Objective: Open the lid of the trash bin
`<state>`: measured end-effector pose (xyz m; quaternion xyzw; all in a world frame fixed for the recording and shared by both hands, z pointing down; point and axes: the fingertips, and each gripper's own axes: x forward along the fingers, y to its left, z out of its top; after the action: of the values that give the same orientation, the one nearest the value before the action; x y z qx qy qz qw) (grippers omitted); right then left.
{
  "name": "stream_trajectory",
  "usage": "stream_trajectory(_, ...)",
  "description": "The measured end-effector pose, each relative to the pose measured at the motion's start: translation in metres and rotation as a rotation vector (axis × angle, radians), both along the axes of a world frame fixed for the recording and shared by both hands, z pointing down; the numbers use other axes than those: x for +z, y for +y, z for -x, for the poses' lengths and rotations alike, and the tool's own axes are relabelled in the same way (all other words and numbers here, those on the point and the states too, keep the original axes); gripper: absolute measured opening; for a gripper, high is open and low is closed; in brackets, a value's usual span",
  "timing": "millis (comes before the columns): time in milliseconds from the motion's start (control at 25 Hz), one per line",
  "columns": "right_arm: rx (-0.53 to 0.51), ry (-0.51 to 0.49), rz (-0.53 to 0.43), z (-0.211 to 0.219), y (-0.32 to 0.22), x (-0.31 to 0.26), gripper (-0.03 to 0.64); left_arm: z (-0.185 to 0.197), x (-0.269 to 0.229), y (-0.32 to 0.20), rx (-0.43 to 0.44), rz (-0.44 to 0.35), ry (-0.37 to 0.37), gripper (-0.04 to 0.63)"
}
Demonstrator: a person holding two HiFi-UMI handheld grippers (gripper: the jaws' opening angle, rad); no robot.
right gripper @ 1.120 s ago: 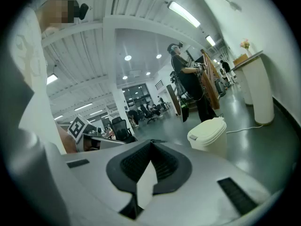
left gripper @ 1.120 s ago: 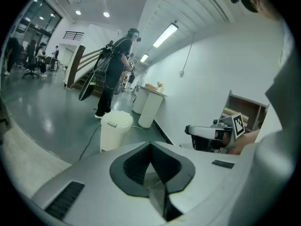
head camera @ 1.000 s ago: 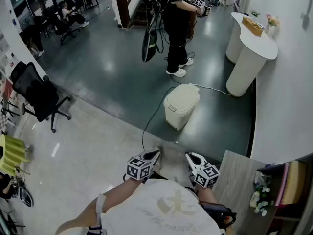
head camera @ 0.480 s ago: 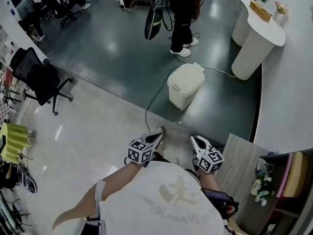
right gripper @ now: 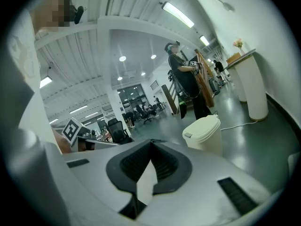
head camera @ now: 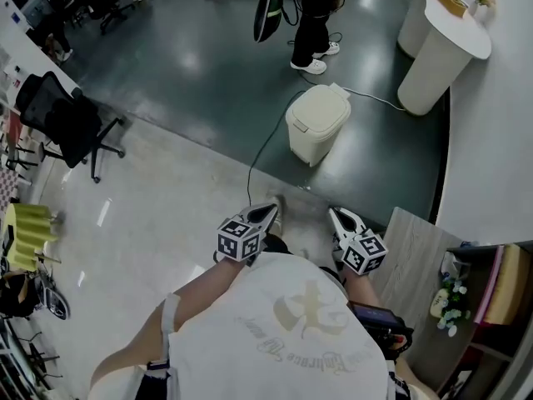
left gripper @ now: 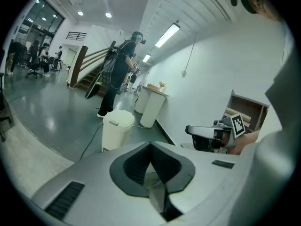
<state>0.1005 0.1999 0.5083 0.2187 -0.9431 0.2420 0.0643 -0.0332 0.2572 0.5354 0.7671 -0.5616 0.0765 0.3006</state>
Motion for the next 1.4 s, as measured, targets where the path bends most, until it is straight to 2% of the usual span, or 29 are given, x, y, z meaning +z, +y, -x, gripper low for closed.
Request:
stream_trajectory(480,-0.014,-0.002,0.0,0.007,-0.031,-0.001,0.005,0.008,0.0,-0.038,0.013,0.022,-0.009,0.012)
stream_trajectory(920,0.065,0.046,0.033,-0.001,-0.105,0.014,0.005,0.008,0.015,-0.124,0.066,0.038,0.014,0.012)
stream_trajectory(1400,0.057,0.06,0.054,0.021,-0.182,0.02,0.005,0.021,0.024,-0.203,0.1,0.063,0.01,0.012)
